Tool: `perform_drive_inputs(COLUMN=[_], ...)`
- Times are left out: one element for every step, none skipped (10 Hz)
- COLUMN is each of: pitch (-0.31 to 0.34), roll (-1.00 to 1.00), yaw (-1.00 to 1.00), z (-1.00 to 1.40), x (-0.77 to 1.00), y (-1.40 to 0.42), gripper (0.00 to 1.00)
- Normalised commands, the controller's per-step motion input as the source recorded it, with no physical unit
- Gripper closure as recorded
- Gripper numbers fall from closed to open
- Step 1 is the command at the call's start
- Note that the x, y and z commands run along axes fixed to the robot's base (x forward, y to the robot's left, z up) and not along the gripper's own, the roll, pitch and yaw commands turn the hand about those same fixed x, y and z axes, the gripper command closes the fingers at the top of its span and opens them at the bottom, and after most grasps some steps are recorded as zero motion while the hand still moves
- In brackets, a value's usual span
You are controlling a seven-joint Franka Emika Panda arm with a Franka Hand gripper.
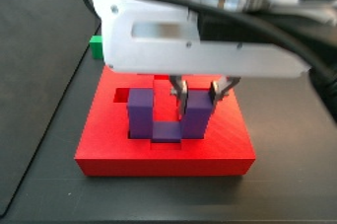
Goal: Pick up the purple object. Move up. Place the purple object on the fixture. Regrasp the purple object. Move to above the board. Insert the purple object.
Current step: Insert the purple object.
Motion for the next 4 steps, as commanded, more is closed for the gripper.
perform_drive_inputs(pitch=[0.0,0.0,0.0,0.0], roll=[0.0,0.03,0.01,0.0], yaw=[0.0,0.0,0.0,0.0], z=[-0.77,-0.12,0.0,0.0], x=[0.0,0.0,0.0,0.0], y=[0.03,0.0,0.0,0.0], gripper=[1.0,1.0,1.0,1.0])
